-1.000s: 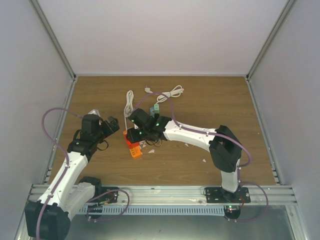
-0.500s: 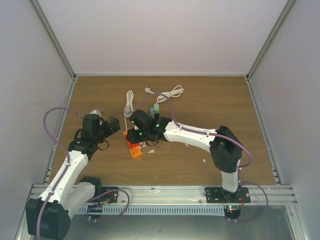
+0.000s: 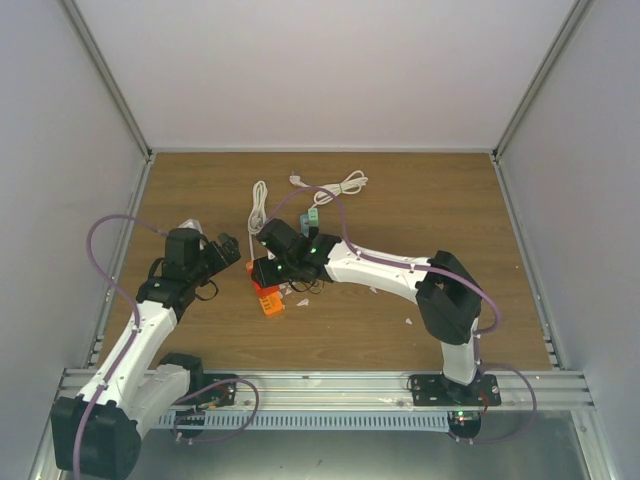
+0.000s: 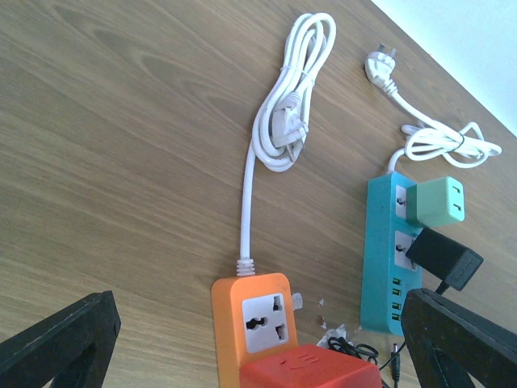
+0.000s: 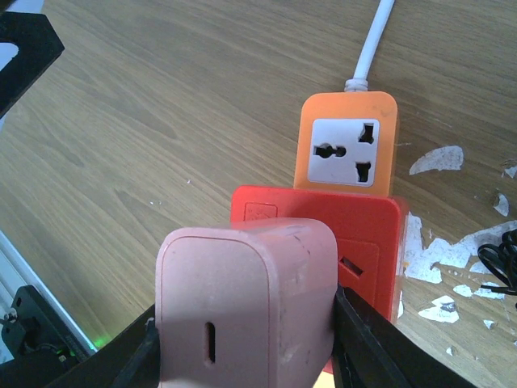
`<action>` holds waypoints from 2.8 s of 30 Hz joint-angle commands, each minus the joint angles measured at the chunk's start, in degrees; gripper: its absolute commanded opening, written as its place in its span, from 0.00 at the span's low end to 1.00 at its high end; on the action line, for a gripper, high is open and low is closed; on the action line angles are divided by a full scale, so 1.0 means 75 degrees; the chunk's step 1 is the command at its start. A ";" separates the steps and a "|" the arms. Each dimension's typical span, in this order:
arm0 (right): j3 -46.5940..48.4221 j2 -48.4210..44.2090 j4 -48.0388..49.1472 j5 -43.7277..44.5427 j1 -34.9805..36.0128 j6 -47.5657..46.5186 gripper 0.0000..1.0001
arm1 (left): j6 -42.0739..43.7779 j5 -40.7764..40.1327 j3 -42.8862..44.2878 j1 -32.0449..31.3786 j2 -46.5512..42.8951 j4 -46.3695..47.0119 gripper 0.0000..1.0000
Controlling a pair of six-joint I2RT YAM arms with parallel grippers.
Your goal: Insert the plug
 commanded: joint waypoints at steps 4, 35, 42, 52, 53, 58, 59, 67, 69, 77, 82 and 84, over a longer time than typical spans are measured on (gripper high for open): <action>-0.0091 0.0501 -0.0534 0.0139 -0.0062 -0.0011 0.01 | 0.0039 0.0023 -0.0082 0.0046 0.0022 0.0391 0.99; 0.0242 0.0454 -0.0947 0.0463 -0.0062 -0.0721 1.00 | 0.0072 0.0150 -0.0077 0.0046 0.0245 0.0464 0.99; 0.0391 0.0321 -0.0993 0.0719 0.0045 -0.0888 0.99 | 0.0073 0.0163 -0.0068 0.0050 0.0254 0.0451 0.99; 0.1124 -0.0096 -0.1166 0.2140 0.0974 -0.1839 1.00 | 0.0088 0.0200 -0.0076 0.0103 0.0484 0.0477 0.99; 0.1086 -0.0194 -0.1125 0.2294 0.1125 -0.2123 1.00 | 0.0075 0.0263 -0.0071 0.0160 0.0587 0.0451 0.99; 0.0062 -0.0780 -0.0588 0.2169 0.1563 -0.3002 0.99 | -0.0094 0.0572 -0.0182 0.0718 0.0784 0.0391 0.99; -0.0247 -0.0886 -0.0271 0.1914 0.1628 -0.3203 1.00 | -0.0138 0.0601 -0.0233 0.0865 0.0708 0.0372 0.99; -0.0365 -0.0304 0.0271 0.0885 0.2474 -0.4705 0.95 | -0.0188 0.1533 -0.0712 0.2765 -0.0101 0.0313 0.99; -0.0212 -0.0164 0.0432 0.0605 0.2500 -0.5077 0.95 | -0.0137 0.1857 -0.0807 0.3194 -0.0089 0.0320 0.99; -0.0001 0.0639 0.1291 -0.0499 0.2504 -0.7061 0.96 | 0.0063 0.2793 -0.1036 0.3921 0.0336 0.0547 0.99; -0.0047 0.0988 0.1964 -0.1087 0.2481 -0.8161 0.97 | 0.0085 0.2868 -0.1018 0.3981 0.0196 0.0528 0.99; -0.0132 0.1076 0.2293 -0.1365 0.2481 -0.8551 0.97 | 0.0085 0.2870 -0.1011 0.3989 0.0109 0.0513 0.99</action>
